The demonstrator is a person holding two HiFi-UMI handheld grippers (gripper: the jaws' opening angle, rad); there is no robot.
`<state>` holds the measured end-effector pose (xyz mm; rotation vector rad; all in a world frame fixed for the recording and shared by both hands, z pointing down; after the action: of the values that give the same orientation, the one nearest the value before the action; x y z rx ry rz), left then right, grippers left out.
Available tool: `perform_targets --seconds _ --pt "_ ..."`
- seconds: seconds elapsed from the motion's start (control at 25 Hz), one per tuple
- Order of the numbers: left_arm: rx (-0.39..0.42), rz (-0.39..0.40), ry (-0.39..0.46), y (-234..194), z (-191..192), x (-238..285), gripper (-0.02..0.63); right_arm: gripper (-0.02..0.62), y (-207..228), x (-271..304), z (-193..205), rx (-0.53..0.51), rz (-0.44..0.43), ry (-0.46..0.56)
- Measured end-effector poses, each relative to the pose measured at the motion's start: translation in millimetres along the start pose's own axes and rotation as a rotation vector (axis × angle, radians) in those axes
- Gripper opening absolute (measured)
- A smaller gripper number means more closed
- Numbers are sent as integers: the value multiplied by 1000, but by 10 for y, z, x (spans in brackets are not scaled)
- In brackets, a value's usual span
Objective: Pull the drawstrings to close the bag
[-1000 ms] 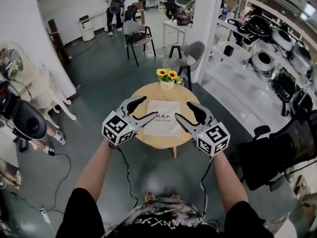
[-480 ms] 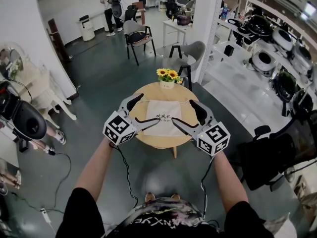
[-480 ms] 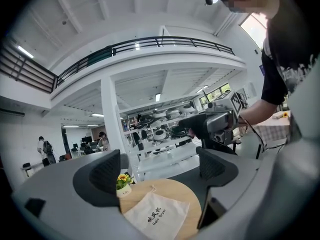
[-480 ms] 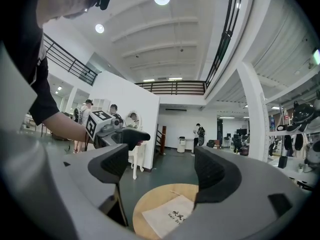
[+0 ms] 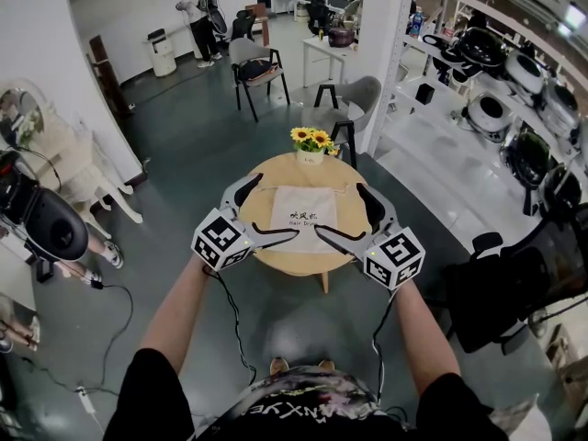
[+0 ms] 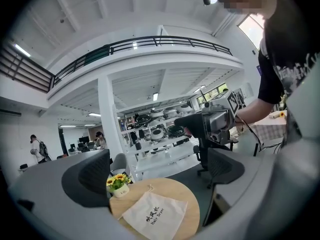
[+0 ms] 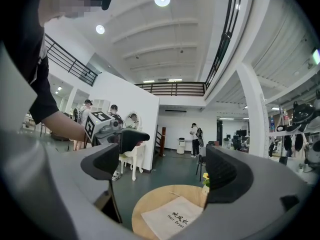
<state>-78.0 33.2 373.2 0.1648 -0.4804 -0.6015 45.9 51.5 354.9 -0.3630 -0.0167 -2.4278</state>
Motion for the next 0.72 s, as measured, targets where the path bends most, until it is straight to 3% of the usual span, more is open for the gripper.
perform_targets --seconds 0.12,0.72 --pt "14 -12 -10 -10 18 -9 588 583 14 1 8 -3 17 8" --pt "26 -24 -13 8 21 10 588 586 -25 16 66 -55 11 -3"
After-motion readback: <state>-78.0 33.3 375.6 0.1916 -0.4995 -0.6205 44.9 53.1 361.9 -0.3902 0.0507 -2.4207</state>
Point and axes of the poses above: the fingertips, and each gripper's own axes: x forward along the fingers, y to its right, z out of its underside, the point moved 2 cm from there along -x, backward along the fingers, and after that the axes turned 13 degrees about -y, right-handed, at the moved point
